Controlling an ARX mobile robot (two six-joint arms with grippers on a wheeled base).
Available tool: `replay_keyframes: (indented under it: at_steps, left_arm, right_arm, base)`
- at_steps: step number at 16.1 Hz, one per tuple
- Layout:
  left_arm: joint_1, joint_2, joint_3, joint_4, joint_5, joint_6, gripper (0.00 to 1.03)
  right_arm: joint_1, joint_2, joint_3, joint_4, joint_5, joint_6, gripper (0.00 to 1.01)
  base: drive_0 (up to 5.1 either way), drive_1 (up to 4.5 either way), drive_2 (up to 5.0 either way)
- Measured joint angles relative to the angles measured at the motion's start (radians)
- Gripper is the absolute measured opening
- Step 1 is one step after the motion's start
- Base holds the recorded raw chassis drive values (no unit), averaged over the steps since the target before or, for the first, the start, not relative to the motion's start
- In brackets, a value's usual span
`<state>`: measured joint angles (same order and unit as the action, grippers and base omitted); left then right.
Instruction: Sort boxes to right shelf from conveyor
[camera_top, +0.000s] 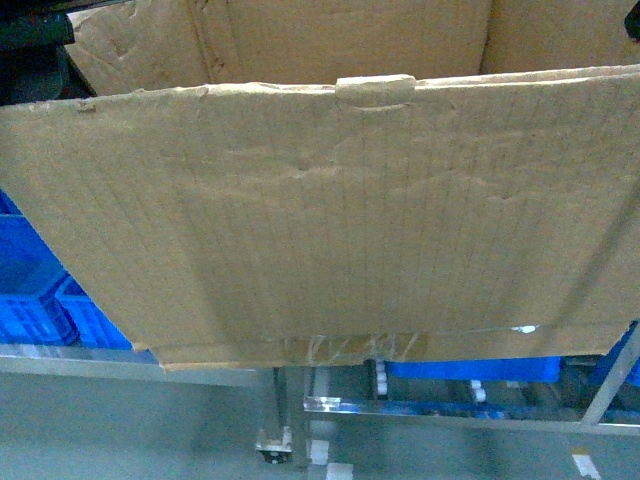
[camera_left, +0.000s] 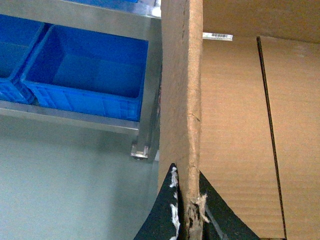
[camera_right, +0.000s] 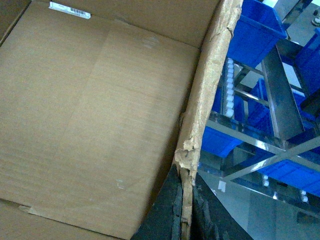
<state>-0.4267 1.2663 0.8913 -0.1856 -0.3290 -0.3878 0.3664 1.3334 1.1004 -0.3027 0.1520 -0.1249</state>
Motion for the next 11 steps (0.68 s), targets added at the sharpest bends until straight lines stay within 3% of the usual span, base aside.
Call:
replay_keyframes:
  at_steps: [11]
  left_arm:
    - [0.000, 0.000, 0.000, 0.002, 0.000, 0.000, 0.02]
  right_arm:
    - [0.000, 0.000, 0.000, 0.004, 0.000, 0.000, 0.02]
  base:
    - [4.1, -1.95, -2.0]
